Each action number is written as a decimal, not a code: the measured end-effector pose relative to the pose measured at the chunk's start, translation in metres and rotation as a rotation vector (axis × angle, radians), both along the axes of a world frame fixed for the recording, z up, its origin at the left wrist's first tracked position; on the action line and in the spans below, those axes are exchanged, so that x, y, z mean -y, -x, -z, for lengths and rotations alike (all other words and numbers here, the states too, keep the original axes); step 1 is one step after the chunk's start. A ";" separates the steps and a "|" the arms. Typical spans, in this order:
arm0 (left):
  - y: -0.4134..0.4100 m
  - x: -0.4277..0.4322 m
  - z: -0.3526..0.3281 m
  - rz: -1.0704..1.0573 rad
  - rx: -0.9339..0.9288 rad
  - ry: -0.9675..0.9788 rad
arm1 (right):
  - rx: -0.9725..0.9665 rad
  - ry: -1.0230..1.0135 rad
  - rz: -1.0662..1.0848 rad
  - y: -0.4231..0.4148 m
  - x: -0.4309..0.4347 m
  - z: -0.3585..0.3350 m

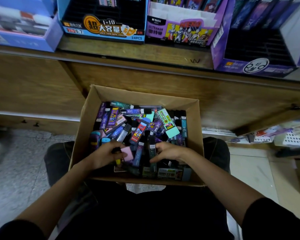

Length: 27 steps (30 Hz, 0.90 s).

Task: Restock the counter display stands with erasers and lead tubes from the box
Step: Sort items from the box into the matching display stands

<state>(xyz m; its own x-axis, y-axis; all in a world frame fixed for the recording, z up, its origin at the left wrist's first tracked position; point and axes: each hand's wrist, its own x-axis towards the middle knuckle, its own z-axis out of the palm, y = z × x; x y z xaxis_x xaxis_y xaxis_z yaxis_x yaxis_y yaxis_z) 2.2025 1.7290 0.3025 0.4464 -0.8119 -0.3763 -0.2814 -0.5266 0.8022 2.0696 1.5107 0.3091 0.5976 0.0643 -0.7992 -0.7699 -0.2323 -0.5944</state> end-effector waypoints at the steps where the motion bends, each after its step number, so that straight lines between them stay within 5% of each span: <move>1: -0.002 0.001 -0.002 -0.043 -0.009 0.025 | 0.011 0.004 0.007 0.001 0.000 -0.001; 7: -0.006 0.001 -0.008 -0.005 -0.155 0.025 | 0.049 -0.041 0.047 0.003 -0.001 -0.003; 12: -0.008 0.000 -0.006 -0.049 -0.184 -0.031 | 0.143 -0.023 0.297 0.003 0.005 -0.002; 18: -0.013 0.004 -0.002 0.235 -0.122 -0.268 | 0.244 0.001 0.469 0.002 0.006 0.000; 24: -0.024 0.004 -0.015 0.119 -0.120 -0.139 | 0.350 0.023 0.600 0.004 0.005 -0.009; 27: -0.022 0.010 -0.025 -0.152 -0.271 -0.011 | 0.411 0.031 0.674 -0.002 0.007 -0.024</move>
